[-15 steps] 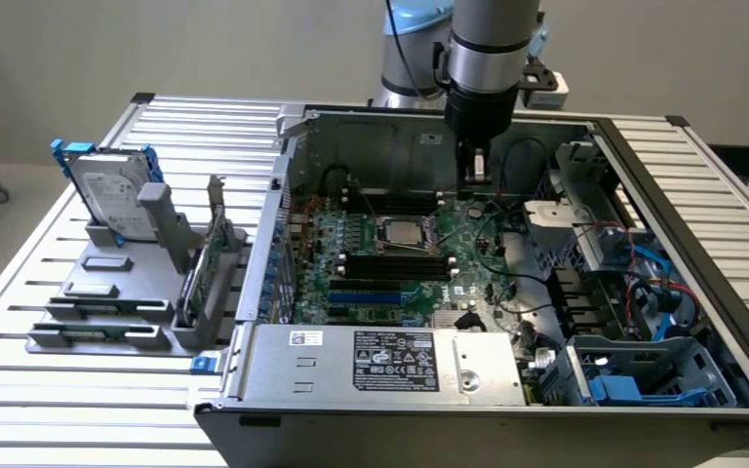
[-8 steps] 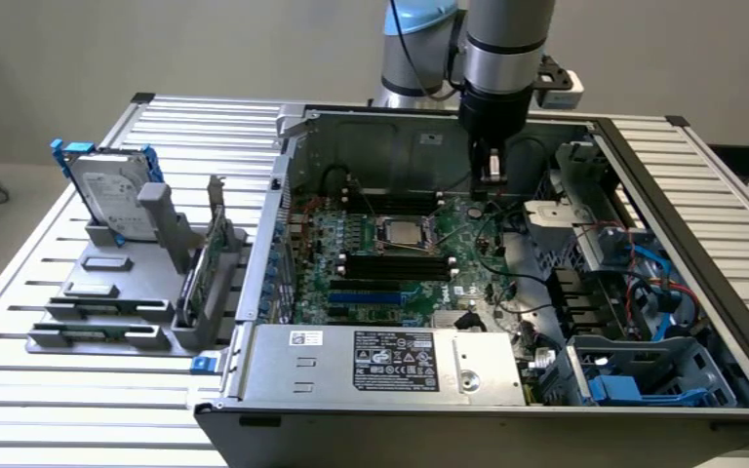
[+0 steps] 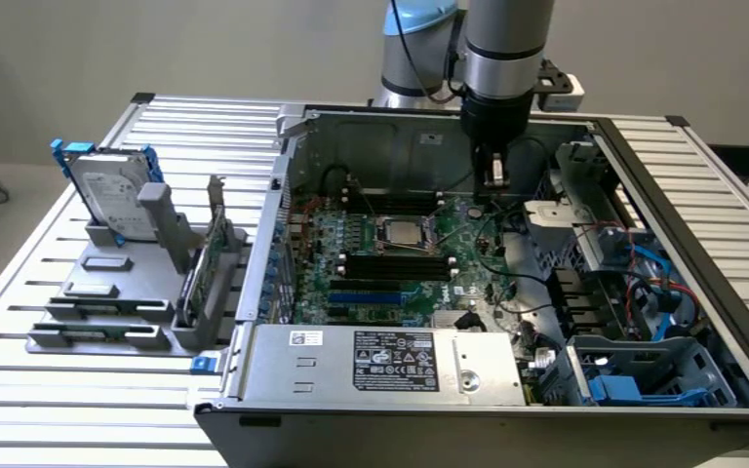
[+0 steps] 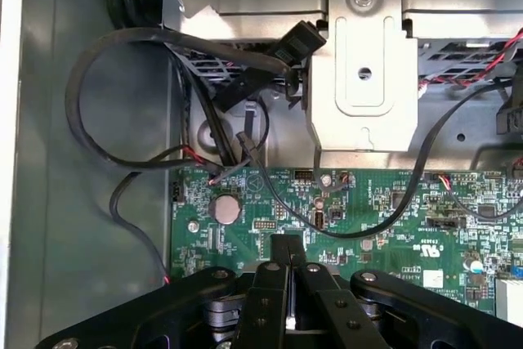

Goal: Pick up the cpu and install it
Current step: 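Close the cpu cover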

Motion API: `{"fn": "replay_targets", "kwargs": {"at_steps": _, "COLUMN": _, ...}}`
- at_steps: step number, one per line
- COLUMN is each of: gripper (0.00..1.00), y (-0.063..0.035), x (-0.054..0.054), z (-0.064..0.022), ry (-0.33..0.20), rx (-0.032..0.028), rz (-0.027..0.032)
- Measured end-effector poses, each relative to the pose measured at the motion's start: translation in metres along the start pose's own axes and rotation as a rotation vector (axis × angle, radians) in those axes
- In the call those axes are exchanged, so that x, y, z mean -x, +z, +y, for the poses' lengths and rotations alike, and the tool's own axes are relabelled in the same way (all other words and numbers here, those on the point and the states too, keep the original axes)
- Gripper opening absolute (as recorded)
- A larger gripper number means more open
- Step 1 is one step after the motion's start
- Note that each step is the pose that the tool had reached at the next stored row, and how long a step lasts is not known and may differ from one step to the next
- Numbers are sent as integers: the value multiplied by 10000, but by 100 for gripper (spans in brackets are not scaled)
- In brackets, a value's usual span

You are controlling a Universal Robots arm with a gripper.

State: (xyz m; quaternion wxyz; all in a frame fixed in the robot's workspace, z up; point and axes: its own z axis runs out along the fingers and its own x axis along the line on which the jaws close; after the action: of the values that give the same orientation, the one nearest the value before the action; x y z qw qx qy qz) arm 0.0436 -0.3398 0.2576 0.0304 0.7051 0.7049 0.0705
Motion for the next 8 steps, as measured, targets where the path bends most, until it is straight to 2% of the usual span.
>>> {"fn": "replay_targets", "kwargs": {"at_steps": 4, "gripper": 11, "y": 43, "x": 4, "z": -6, "ry": -59, "rx": -3, "rz": -99}}
{"fn": "replay_targets", "kwargs": {"at_steps": 8, "gripper": 11, "y": 94, "x": 9, "z": -13, "ry": -112, "rx": -6, "rz": -172}}
